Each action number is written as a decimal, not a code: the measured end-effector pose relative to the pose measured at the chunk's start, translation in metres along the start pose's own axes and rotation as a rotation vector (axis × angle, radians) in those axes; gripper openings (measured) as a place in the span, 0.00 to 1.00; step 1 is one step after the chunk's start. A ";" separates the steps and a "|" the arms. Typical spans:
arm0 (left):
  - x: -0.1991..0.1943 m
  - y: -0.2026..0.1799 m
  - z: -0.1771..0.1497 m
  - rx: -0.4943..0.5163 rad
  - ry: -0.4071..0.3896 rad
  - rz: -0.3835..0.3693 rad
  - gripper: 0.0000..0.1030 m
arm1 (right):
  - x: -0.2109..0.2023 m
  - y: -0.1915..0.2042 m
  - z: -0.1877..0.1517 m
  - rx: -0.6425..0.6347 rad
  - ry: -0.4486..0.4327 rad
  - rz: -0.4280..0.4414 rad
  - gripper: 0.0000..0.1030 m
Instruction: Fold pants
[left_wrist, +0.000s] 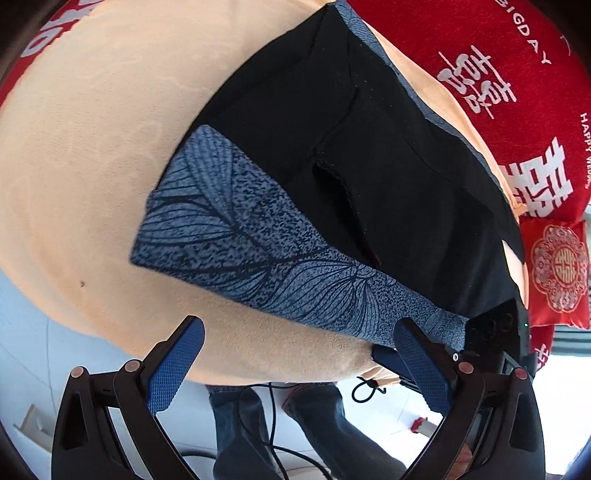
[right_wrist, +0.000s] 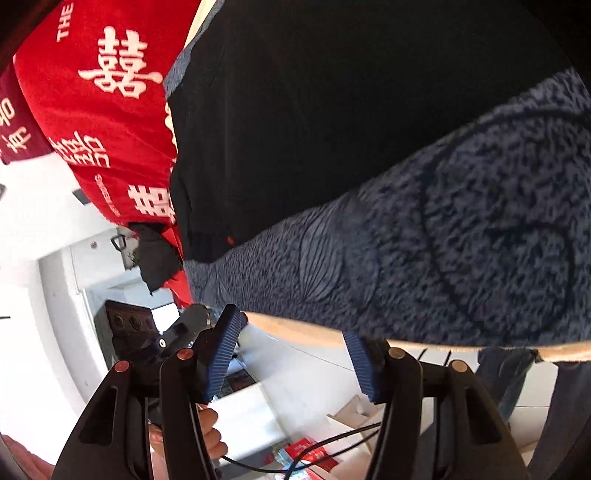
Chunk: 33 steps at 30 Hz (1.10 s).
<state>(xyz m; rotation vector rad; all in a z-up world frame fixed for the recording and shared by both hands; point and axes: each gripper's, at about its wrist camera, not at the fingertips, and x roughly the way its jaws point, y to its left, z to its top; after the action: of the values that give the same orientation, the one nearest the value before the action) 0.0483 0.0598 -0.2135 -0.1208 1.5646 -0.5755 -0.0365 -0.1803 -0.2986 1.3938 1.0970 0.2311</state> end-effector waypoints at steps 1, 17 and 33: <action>0.002 -0.001 0.001 0.003 0.002 -0.009 1.00 | -0.005 0.002 0.003 0.007 -0.022 0.020 0.59; 0.021 -0.037 0.051 -0.057 -0.059 -0.071 0.88 | -0.075 -0.001 -0.005 -0.021 -0.156 0.001 0.60; 0.020 -0.049 0.046 0.112 0.008 -0.022 0.48 | -0.125 -0.065 -0.021 0.258 -0.344 0.172 0.08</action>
<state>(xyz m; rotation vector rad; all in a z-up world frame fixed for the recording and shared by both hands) 0.0768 -0.0042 -0.2093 -0.0508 1.5364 -0.6807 -0.1469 -0.2704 -0.2905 1.6873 0.7409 -0.0306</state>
